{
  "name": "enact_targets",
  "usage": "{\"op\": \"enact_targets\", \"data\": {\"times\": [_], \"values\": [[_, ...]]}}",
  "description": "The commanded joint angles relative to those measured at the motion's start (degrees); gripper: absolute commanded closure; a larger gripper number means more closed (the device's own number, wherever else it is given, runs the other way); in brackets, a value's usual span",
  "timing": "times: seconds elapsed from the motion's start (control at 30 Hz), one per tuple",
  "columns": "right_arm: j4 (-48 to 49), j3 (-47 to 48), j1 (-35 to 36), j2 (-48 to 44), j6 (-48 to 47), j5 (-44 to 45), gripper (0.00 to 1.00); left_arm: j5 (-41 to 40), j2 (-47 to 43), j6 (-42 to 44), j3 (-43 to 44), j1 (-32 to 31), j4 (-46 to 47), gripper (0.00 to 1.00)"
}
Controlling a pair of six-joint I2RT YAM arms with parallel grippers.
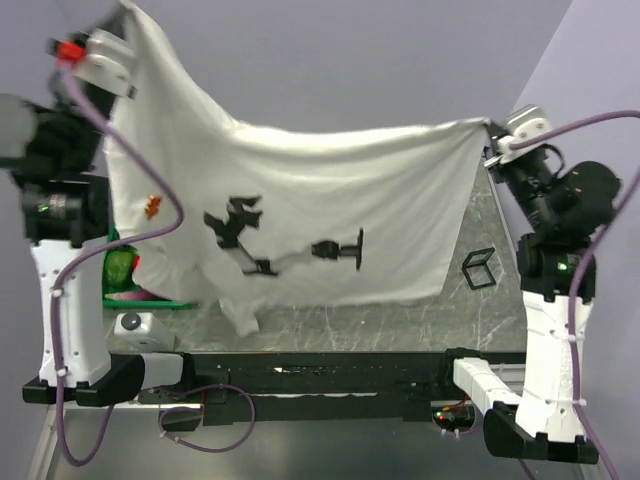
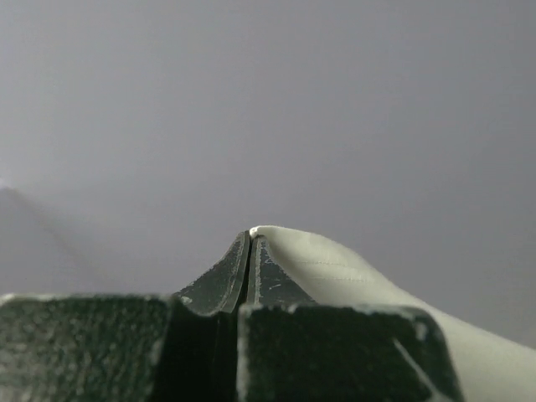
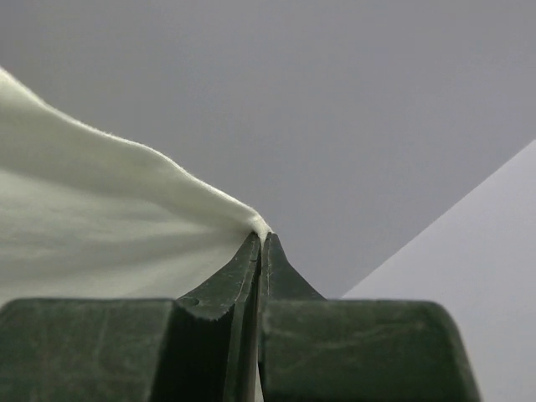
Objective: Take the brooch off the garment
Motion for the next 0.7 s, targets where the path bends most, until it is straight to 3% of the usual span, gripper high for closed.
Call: {"op": "enact_targets", "data": {"times": [0.0,0.13,0.23,0.47,0.67], "values": [[-2.1,-10.2,-0.5,0.0,-3.1,2.7,1.0,4.7,-0.4,0.3,-17.4,-0.4,-2.0,0.99],[-2.2,-18.1,-0.5,0.8,-1.7,1.4,1.0,5.7,1.7,1.0,-31.8,-0.6,0.9,0.99],[-1.4,-20.9,-0.3,5.2,-1.0,1.3,1.0,5.9,6.8,2.7,-35.3,-0.7,2.0,0.99],[2.2,-14.2,-0.1,24.2,-1.9,3.0,1.0,6.0,22.4,5.1,-30.0,-0.8,0.9,0.99],[2.6,0.9,1.8,43.1,-4.7,12.3,1.0,3.9,34.1,4.6,-20.0,-1.0,-1.9,0.99]]}}
